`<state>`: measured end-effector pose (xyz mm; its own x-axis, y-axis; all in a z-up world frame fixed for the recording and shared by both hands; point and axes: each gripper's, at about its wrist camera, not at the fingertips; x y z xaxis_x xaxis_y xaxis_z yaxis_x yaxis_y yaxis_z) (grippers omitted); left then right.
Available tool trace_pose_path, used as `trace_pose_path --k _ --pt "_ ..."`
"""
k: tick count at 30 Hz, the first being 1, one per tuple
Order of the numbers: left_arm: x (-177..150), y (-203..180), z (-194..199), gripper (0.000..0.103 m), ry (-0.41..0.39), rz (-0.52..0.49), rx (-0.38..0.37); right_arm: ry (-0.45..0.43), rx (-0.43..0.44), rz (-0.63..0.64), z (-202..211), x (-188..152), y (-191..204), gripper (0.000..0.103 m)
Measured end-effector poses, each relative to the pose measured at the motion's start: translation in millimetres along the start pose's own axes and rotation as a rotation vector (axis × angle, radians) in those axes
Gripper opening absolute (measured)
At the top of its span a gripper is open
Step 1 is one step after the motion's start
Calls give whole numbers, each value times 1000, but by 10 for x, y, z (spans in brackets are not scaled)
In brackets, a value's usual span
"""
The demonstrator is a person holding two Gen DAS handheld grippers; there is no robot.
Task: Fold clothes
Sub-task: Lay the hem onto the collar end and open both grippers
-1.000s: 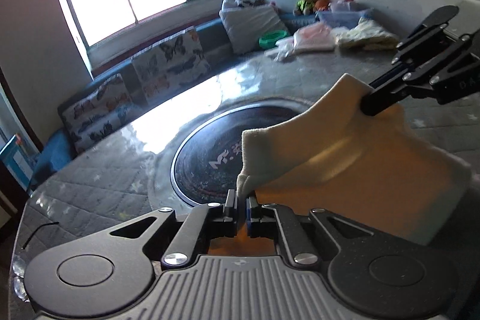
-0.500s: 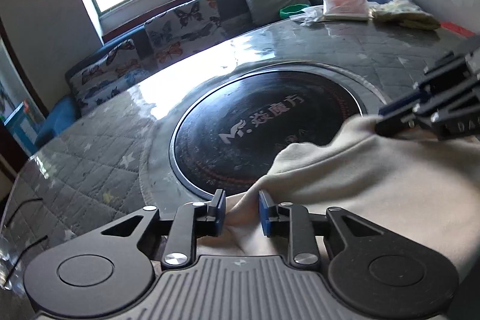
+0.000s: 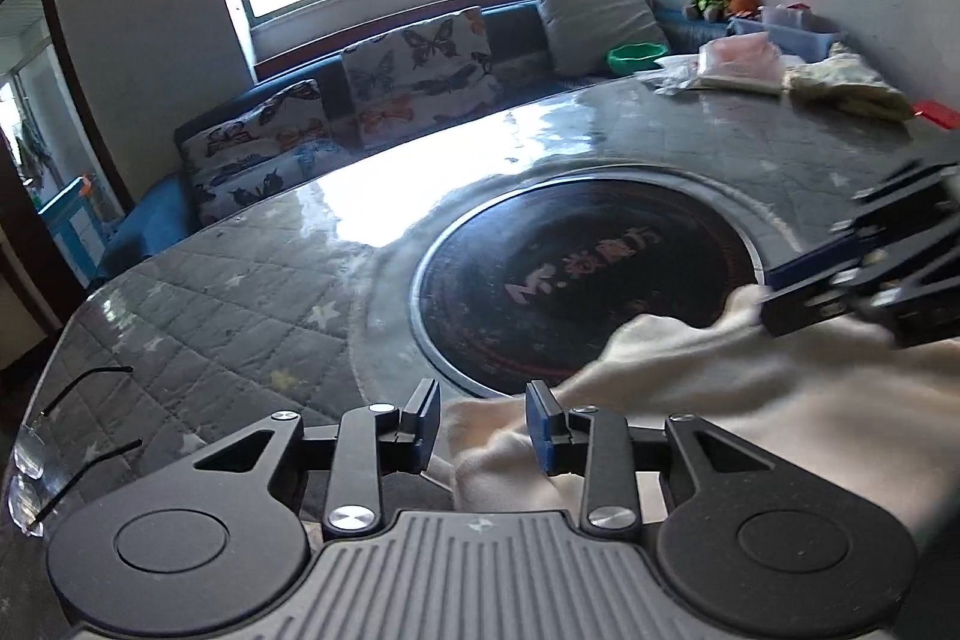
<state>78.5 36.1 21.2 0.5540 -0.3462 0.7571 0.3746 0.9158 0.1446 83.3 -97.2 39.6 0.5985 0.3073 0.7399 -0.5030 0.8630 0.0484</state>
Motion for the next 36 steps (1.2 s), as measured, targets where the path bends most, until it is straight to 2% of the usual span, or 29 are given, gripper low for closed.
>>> trace_pose_path --k 7,14,22,27,31,36 --pt "-169 -51 178 35 7 22 -6 26 24 32 -290 86 228 18" --pt "-284 66 135 36 36 59 36 46 -7 26 -455 102 270 18" --pt "-263 40 337 35 -9 80 34 1 26 61 -4 63 240 20" --pt "-234 -208 580 35 -67 36 -58 1 82 152 305 -93 393 20" --pt "-272 -412 609 36 -62 2 -106 4 113 199 453 -254 546 20" --pt "-363 -522 514 36 -28 -6 -98 16 111 216 500 -411 608 20"
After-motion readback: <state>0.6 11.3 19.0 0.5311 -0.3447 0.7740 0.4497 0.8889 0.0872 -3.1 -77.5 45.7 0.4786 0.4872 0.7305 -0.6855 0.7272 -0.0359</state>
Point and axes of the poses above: each gripper's, at about its wrist camera, not at the fingertips, and z roughly against the way its jaws point, y to its left, x to its top, and after that the axes turned 6 degrees about -x, right-handed
